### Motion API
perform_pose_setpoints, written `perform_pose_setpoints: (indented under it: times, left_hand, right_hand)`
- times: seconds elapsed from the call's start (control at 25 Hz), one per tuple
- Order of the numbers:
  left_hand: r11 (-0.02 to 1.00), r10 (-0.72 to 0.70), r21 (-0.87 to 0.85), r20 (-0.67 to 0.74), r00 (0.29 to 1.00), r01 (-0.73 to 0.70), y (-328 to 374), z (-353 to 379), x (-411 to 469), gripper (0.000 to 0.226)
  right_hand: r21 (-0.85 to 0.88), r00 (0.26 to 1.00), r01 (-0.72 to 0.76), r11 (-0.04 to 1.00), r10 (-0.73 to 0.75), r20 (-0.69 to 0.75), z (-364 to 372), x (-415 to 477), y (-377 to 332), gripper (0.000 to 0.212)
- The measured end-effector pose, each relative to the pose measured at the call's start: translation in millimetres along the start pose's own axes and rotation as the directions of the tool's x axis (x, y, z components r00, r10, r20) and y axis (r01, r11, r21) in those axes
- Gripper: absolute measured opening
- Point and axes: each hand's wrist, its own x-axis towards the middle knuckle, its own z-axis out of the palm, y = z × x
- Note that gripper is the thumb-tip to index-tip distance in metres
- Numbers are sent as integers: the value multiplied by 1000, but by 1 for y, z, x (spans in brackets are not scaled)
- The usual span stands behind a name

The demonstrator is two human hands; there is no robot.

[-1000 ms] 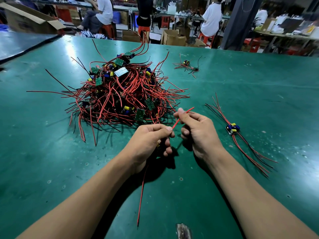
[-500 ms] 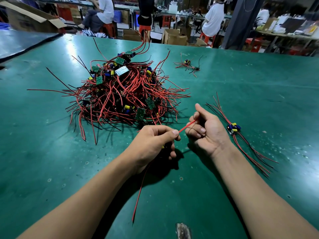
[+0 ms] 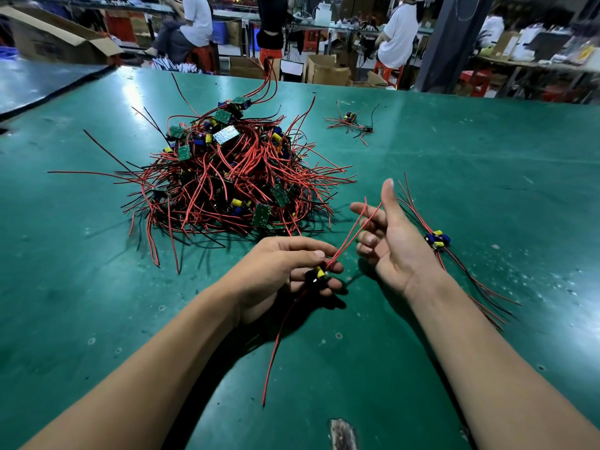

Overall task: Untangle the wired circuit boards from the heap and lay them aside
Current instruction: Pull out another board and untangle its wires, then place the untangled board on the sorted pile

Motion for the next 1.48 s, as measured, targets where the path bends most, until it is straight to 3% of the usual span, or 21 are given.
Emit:
perform_pose_setpoints:
  times: [0.12, 0.24, 0.48, 0.56, 0.64, 0.72, 0.8, 0.88, 1.0, 1.2, 1.24, 1.32, 1.4, 1.48]
  left_hand:
    - [997, 16, -74, -48, 999, -19, 1, -1, 2, 20]
    - [994, 24, -108, -82, 996, -32, 1, -1, 3, 24]
    - [992, -47, -117, -100, 994, 35, 4, 1, 6, 57]
    - [992, -40, -119, -87, 995, 30, 5, 1, 6, 64]
    - [992, -30, -125, -58, 998, 22, 5, 1, 5, 68]
    - [989, -32, -143, -22, 999, 29, 5, 1, 5, 72]
    - [988, -19, -152, 17, 1000, 21, 4, 0, 4, 72]
    - [994, -9, -112, 12, 1000, 10, 3, 1, 5, 71]
    - [997, -9, -77, -16, 1000, 7, 2, 1, 9, 68]
    - [997, 69, 34, -131, 989, -65, -3, 9, 5, 29]
    - [990, 122, 93, -163, 979, -108, -5, 10, 3, 22]
    - [894, 320, 401, -255, 913, -201, -6, 6, 0, 14]
    - [711, 530, 669, -306, 791, -217, -6, 3, -1, 12]
    - [668, 611, 716, -375, 697, -201, -4, 1, -1, 11]
  right_hand:
    - [-76, 998, 26, 997, -30, -56, -1, -2, 1, 92]
    - [-93, 998, 27, 995, -33, -59, 0, -4, 3, 93]
    - [-243, 989, 66, 968, -95, -111, 9, -10, 9, 63]
    - [-483, 975, 170, 859, -217, -42, 11, -17, 15, 54]
    - [-705, 939, 308, 639, -322, 118, 14, -26, 24, 49]
    - [-786, 907, 395, 475, -336, 254, 21, -34, 30, 42]
    - [-781, 893, 429, 455, -343, 291, 24, -36, 30, 31]
    - [-782, 896, 414, 466, -358, 262, 20, -32, 26, 20]
    - [-843, 899, 361, 399, -390, 200, 9, -23, 17, 12]
    - [-952, 884, 214, 219, -458, 94, -18, -7, -2, 12]
    - [-972, 875, 181, 152, -476, 89, -23, -6, -5, 14]
    - [-987, 835, 155, 32, -539, 113, -27, -6, -7, 20]
    - [-961, 797, 278, 15, -562, 222, -22, -9, -7, 19]
    - [-898, 804, 439, 39, -463, 373, -12, -13, -2, 13]
